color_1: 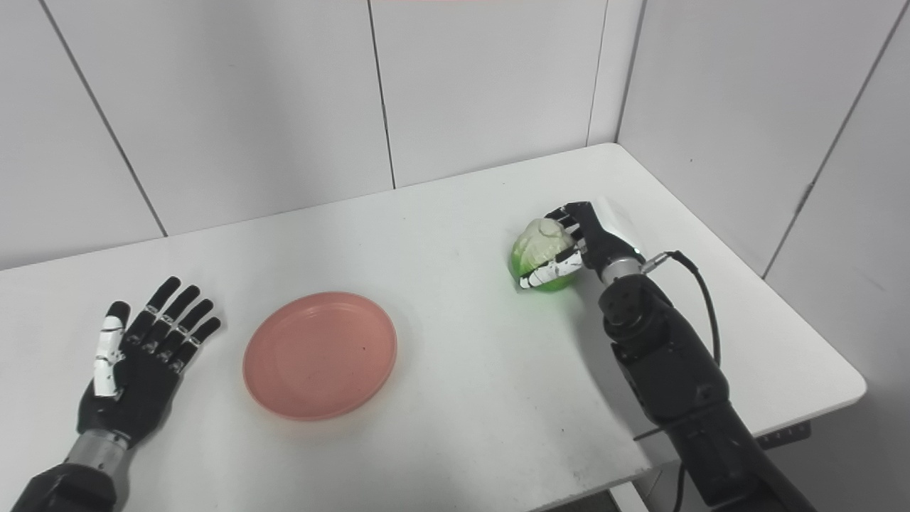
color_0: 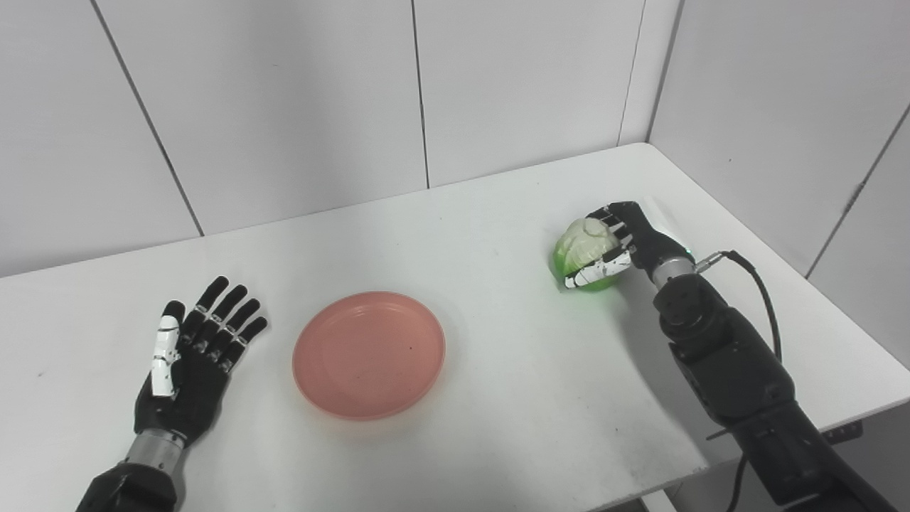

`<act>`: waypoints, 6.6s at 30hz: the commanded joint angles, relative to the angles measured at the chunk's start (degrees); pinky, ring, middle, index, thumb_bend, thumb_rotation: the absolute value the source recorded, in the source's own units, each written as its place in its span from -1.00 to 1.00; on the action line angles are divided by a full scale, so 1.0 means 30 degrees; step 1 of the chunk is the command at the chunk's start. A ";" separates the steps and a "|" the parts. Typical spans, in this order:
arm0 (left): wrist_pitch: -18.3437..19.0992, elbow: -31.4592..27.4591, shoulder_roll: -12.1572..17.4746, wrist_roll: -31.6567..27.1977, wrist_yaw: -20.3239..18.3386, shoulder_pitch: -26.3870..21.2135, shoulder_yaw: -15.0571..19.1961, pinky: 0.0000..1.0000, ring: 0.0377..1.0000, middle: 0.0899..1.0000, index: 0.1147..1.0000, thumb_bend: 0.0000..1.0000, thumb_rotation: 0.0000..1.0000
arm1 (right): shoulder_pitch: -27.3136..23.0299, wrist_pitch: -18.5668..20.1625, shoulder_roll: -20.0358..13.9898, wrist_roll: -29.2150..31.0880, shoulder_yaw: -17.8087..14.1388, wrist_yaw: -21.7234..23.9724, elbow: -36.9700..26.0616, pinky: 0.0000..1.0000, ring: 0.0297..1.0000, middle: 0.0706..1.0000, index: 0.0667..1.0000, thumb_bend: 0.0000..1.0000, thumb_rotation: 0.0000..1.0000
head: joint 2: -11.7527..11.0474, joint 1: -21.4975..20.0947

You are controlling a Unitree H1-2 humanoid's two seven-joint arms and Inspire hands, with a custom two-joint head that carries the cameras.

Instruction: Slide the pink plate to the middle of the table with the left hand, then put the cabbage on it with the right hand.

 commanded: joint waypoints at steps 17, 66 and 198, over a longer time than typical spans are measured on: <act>0.1802 -0.1712 -0.0994 0.1019 0.2567 0.1699 -0.1048 0.70 0.74 0.76 0.74 0.11 0.80 | -0.2219 0.1153 0.1275 -0.1214 0.2136 0.2494 -0.6346 -0.35 -0.24 -0.20 -0.02 0.05 -1.00 | 0.0045 0.1865; 0.3354 -0.4480 -0.3918 0.3084 0.6215 0.1711 -0.2344 0.76 0.79 0.78 0.74 -0.05 1.00 | -0.2582 -0.3668 0.4866 -0.2869 0.7981 0.4083 -0.1849 -0.35 -0.28 -0.24 -0.03 0.05 -1.00 | 0.1140 0.6778; -0.1630 -1.1367 -0.2233 1.1304 0.7496 0.7320 -0.5291 1.00 1.00 1.00 1.00 0.05 1.00 | 0.6897 -0.6381 0.6994 0.4903 0.1269 0.1069 -0.6163 0.95 0.95 0.95 0.94 -0.18 1.00 | 0.0557 0.7035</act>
